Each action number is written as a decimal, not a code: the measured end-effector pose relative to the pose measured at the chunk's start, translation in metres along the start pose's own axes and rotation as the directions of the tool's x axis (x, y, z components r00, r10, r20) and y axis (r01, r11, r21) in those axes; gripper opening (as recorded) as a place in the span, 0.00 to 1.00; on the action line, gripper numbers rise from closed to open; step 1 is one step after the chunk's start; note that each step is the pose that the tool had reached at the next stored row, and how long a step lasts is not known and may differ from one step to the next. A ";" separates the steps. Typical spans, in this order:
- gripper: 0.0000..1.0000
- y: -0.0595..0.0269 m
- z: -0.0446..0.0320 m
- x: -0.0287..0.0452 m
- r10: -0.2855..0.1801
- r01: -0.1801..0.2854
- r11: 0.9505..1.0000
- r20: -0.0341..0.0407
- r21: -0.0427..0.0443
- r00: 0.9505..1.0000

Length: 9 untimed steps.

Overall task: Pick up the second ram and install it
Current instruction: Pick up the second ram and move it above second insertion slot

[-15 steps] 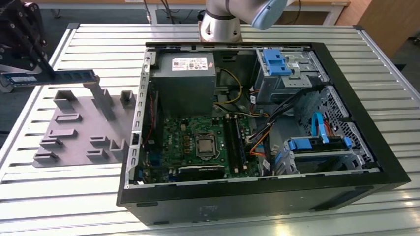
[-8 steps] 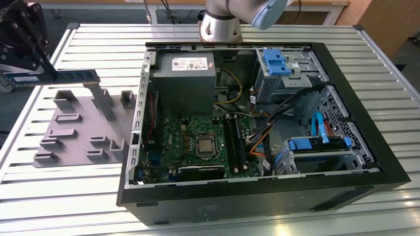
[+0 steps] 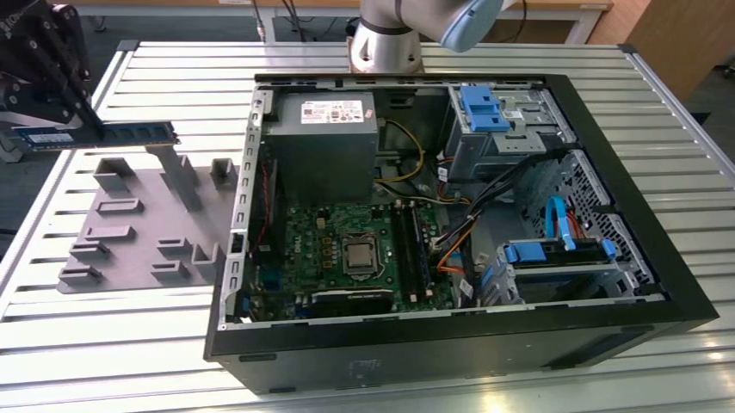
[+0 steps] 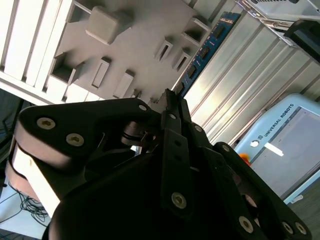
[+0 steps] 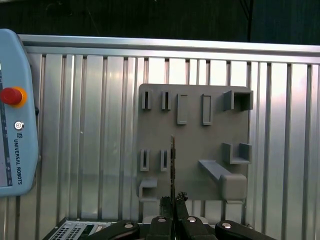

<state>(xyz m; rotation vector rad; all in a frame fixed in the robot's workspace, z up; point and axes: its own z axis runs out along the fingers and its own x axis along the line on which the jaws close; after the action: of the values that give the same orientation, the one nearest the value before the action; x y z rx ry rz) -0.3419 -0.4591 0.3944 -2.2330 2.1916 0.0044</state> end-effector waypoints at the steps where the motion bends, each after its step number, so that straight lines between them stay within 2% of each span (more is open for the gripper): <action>1: 0.14 -0.0005 0.0000 0.0000 0.000 0.000 1.000 0.000 0.000 1.000; 9: 0.14 -0.0047 0.0001 0.0001 0.000 0.000 1.000 0.000 0.000 1.000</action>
<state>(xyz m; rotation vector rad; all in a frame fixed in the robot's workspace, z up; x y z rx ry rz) -0.3371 -0.4592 0.3944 -2.2330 2.1915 0.0044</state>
